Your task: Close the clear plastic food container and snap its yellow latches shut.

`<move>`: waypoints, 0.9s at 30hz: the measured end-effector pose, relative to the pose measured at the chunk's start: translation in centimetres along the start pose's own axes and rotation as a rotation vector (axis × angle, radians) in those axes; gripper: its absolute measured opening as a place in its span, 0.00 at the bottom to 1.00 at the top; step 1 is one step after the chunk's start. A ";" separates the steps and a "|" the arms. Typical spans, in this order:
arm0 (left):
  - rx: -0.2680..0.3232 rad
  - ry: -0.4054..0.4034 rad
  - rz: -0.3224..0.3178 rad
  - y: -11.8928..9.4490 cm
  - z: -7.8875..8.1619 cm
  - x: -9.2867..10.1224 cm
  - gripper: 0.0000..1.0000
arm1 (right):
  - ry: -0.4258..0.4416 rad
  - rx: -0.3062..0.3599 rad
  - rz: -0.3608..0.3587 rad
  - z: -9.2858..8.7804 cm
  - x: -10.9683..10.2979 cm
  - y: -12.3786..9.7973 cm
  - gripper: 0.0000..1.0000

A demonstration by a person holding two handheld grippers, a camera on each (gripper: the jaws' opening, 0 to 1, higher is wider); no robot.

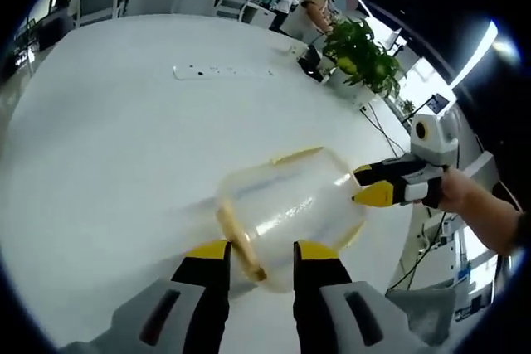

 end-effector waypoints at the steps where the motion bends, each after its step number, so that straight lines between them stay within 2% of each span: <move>1: -0.003 0.011 -0.001 -0.1 0.1 0.1 0.22 | -0.010 -0.001 -0.001 0.1 0.0 0.0 0.29; 7: -0.012 0.105 0.002 -0.5 0.5 0.4 0.22 | -0.080 0.005 -0.008 1.0 -0.1 -0.6 0.26; 12: -0.014 0.168 -0.003 -0.8 1.0 0.8 0.22 | -0.213 -0.005 -0.027 1.6 -0.2 -0.9 0.25; 15: -0.021 0.228 -0.004 -0.9 1.4 1.0 0.22 | -0.250 0.001 -0.028 1.9 -0.4 -0.8 0.25; 19: -0.029 0.285 -0.009 -0.8 2.0 1.4 0.22 | -0.343 0.013 -0.061 2.3 -0.3 -0.9 0.26; 25: -0.036 0.395 -0.028 -0.2 3.1 1.5 0.21 | -0.382 0.059 -0.052 3.0 -0.7 -0.9 0.22; 27: -0.036 0.405 -0.034 0.0 3.4 1.5 0.21 | -0.396 0.072 -0.050 3.2 -0.9 -0.8 0.21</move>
Point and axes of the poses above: the point that each gripper's makers call its tool centre point, and the gripper's own axes: y roughly forward along the fingers, x roughly to its right, z roughly out of its top, the point moved 6 cm from there along -y, roughly backward along the fingers, and after that the axes turned 11 degrees about x, right-handed, at the moved point
